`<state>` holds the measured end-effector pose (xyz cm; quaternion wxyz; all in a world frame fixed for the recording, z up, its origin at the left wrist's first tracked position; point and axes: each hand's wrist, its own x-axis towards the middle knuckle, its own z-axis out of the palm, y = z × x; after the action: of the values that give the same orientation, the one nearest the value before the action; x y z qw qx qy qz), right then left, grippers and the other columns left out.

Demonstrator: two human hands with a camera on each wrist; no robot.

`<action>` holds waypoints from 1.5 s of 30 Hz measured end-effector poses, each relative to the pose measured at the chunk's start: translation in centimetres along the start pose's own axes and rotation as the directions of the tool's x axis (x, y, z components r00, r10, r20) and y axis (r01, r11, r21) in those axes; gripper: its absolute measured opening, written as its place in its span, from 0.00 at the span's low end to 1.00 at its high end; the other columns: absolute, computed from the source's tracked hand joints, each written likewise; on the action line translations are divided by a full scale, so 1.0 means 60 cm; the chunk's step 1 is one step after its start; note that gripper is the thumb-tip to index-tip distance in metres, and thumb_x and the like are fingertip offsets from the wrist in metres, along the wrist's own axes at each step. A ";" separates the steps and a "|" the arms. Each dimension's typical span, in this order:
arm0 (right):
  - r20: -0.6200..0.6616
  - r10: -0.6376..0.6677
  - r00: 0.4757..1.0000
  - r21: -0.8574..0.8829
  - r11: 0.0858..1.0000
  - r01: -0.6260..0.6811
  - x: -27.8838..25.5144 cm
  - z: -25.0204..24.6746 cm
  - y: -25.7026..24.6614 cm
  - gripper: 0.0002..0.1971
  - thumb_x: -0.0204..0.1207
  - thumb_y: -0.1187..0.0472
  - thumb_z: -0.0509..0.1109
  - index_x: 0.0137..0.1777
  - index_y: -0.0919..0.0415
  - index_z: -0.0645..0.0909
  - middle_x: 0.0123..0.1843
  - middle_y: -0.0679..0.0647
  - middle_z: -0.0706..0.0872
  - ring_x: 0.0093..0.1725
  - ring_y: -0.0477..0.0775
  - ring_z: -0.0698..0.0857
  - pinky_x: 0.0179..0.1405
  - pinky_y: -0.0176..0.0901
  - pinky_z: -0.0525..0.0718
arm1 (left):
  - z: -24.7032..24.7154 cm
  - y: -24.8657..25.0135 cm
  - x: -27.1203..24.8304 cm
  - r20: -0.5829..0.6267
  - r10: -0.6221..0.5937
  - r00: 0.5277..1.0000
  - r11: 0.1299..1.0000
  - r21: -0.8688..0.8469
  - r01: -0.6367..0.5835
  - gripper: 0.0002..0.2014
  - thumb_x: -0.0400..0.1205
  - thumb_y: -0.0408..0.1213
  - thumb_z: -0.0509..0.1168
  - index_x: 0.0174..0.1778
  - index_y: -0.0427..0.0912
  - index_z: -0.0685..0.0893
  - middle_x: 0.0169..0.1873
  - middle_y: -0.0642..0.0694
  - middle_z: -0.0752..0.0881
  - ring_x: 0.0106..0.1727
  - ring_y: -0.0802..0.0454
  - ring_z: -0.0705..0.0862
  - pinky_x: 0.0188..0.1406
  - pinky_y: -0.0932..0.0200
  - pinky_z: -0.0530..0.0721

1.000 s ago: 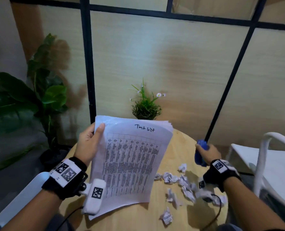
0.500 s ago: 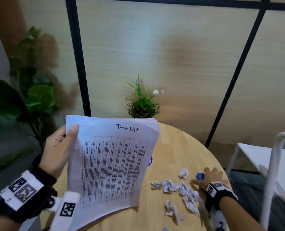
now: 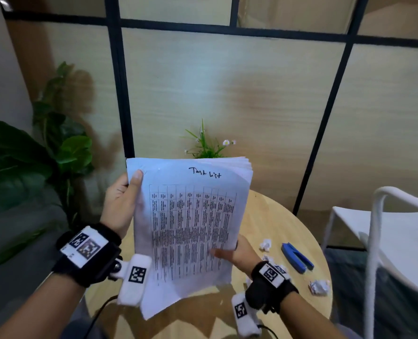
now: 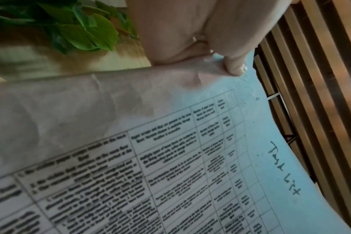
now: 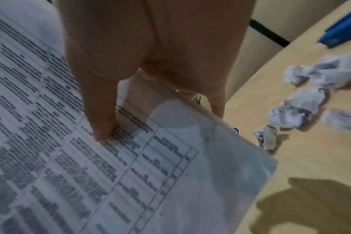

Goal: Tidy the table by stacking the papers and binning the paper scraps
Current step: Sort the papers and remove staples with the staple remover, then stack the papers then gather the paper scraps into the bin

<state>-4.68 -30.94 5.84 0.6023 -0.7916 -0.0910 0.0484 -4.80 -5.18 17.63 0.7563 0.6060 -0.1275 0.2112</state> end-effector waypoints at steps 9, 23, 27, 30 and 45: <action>-0.198 0.035 0.980 0.172 0.985 0.000 -0.108 0.012 -0.037 0.34 0.59 0.42 0.80 0.46 0.76 0.81 0.46 0.73 0.86 0.48 0.69 0.87 0.55 0.56 0.86 | 0.014 0.009 -0.017 0.170 -0.079 0.982 0.992 0.108 0.061 0.10 0.87 0.43 0.55 0.47 0.48 0.81 0.47 0.49 0.89 0.50 0.50 0.85 0.55 0.51 0.82; -0.491 0.119 0.863 0.325 0.944 0.055 -0.060 -0.137 -0.052 0.06 0.74 0.71 0.73 0.50 0.66 0.82 0.38 0.55 0.89 0.32 0.49 0.88 0.27 0.35 0.84 | 0.118 -0.138 -0.038 0.485 -0.344 0.804 0.898 0.420 0.131 0.26 0.79 0.49 0.58 0.71 0.40 0.72 0.66 0.43 0.82 0.65 0.45 0.83 0.67 0.40 0.80; -0.489 0.282 0.825 0.496 0.868 -0.003 -0.013 -0.147 0.006 0.17 0.74 0.80 0.67 0.62 0.73 0.76 0.55 0.69 0.87 0.53 0.66 0.89 0.57 0.61 0.86 | 0.129 -0.221 -0.025 0.501 -0.399 0.768 0.841 0.534 0.089 0.21 0.85 0.41 0.57 0.74 0.46 0.66 0.69 0.51 0.77 0.71 0.51 0.76 0.73 0.47 0.75; -0.493 0.369 0.788 0.488 0.867 -0.100 0.040 -0.166 0.054 0.18 0.73 0.80 0.68 0.62 0.71 0.77 0.55 0.71 0.87 0.54 0.72 0.87 0.60 0.70 0.82 | 0.127 -0.294 -0.017 0.503 -0.471 0.724 0.816 0.560 0.141 0.21 0.85 0.37 0.59 0.73 0.53 0.65 0.67 0.58 0.77 0.70 0.56 0.77 0.72 0.50 0.76; -0.528 0.563 0.636 0.346 0.827 -0.444 0.295 -0.344 0.191 0.10 0.71 0.77 0.72 0.51 0.69 0.81 0.43 0.64 0.86 0.39 0.62 0.86 0.31 0.45 0.87 | 0.257 -0.484 0.149 0.471 -0.693 0.546 0.632 0.761 0.146 0.31 0.85 0.32 0.58 0.83 0.46 0.53 0.74 0.44 0.74 0.44 0.46 0.86 0.47 0.56 0.85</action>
<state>17.45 -49.80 0.98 0.6306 -0.6977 0.3382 -0.0346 17.80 -23.80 0.21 0.4091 0.8669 -0.1767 -0.2236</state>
